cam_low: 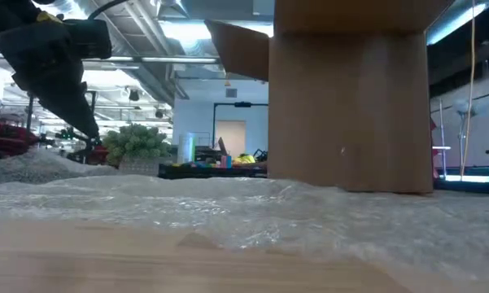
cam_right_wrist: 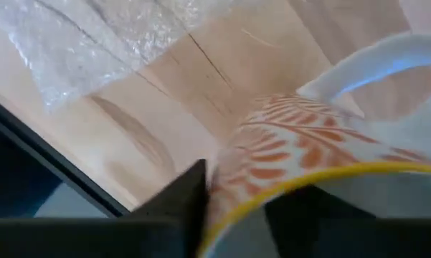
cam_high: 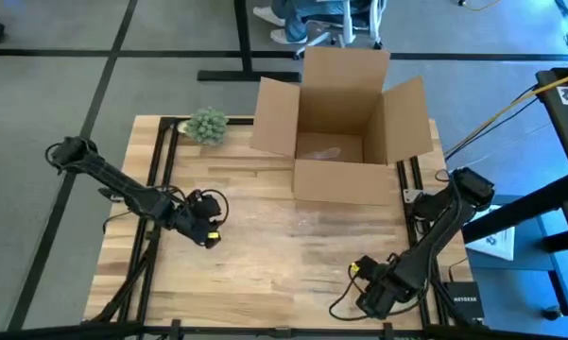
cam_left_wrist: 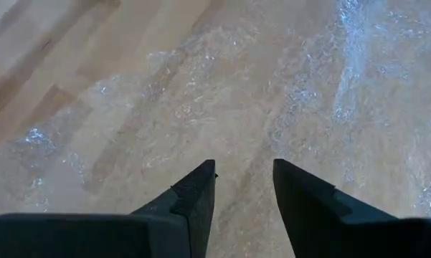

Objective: Wrap mug
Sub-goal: Wrap the orange patterned mug with the bubble wrap

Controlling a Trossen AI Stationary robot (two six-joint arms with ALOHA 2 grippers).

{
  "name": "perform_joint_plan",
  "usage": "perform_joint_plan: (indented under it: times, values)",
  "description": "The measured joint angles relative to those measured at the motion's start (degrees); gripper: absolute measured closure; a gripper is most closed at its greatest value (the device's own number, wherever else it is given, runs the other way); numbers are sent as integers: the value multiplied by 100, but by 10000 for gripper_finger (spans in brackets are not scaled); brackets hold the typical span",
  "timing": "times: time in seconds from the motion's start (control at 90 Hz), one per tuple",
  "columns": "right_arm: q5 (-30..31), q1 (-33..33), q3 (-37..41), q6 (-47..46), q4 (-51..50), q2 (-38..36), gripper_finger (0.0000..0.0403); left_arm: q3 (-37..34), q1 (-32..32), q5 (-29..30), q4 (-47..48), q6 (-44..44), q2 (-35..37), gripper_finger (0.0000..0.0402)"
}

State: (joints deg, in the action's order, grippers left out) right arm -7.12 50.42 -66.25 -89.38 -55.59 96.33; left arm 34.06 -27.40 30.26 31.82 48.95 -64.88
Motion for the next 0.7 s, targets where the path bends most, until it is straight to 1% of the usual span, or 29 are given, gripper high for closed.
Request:
perform_joint_plan:
  times: [0.044,0.133,0.167,0.256,0.344,0.4,0.467,0.567,0.633,0.7]
  values:
    - [-39,-86,-149,310,-192,-33,387,0,0,0,4,4,2,276]
    - [65,-367,-625,855,-428,-71,385,0,0,-2,6,4,0,276]
    - [192,-490,-830,1163,-527,-74,385,0,0,-2,6,7,0,276]
    - [861,-839,-1292,2171,-426,-80,395,0,0,-2,2,7,0,276]
    - [1585,-1226,-1499,3376,222,-82,395,0,0,0,-15,2,2,276]
    - [1828,-1507,-1511,4107,669,-21,395,0,0,-4,-14,-2,0,276]
    - [1917,-1812,-1509,4922,1406,202,398,0,-1,-2,-44,43,0,276]
    - [1912,-2205,-1516,5974,2477,721,398,0,-49,0,-186,42,0,276]
    - [1832,-2435,-1670,6390,2718,1112,398,0,-52,-1,-274,34,0,276]
    - [1711,-2621,-1961,6694,2597,1505,399,0,-50,0,-352,22,0,276]
